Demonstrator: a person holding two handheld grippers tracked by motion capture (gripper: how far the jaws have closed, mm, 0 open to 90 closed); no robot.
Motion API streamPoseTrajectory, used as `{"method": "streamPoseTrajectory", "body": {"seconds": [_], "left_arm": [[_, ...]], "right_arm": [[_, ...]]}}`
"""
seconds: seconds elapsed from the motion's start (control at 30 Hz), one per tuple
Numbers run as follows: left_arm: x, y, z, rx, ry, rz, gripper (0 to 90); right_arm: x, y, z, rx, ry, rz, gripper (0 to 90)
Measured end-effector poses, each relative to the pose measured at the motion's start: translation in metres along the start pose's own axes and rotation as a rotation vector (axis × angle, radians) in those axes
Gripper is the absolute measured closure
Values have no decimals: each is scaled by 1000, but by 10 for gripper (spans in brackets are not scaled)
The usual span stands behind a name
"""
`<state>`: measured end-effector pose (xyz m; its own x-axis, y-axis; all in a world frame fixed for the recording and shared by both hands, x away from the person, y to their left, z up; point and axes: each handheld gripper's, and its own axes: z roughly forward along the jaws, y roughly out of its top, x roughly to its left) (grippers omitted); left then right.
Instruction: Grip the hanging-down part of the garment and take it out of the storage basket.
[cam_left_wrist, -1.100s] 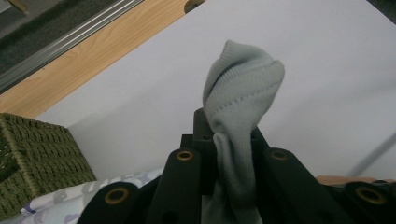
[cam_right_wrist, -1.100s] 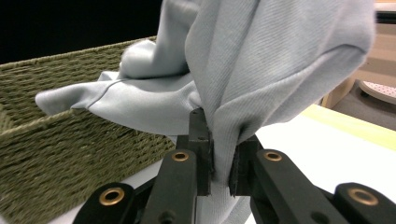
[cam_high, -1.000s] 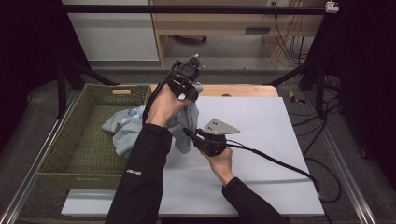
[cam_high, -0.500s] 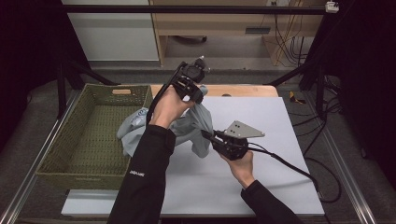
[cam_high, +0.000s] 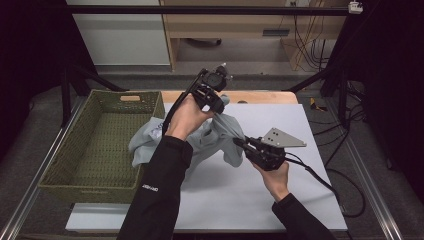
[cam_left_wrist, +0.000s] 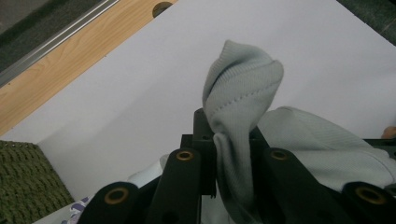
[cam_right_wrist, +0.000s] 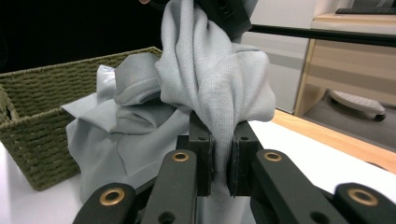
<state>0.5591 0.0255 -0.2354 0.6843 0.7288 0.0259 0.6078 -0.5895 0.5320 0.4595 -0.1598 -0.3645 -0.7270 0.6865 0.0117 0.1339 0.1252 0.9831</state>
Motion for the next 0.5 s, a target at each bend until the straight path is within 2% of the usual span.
{"method": "streamPoseTrajectory", "body": {"seconds": [0.17,0.23,0.5], "left_arm": [[-4,0,0,-6,-5,1,808],[-6,1,0,-8,-3,3,809],[-9,2,0,-6,-6,7,810]], "right_arm": [[-6,1,-9,6,-17,4,832],[-8,2,-11,10,-32,-16,832],[-16,3,-16,21,-83,-15,831]]}}
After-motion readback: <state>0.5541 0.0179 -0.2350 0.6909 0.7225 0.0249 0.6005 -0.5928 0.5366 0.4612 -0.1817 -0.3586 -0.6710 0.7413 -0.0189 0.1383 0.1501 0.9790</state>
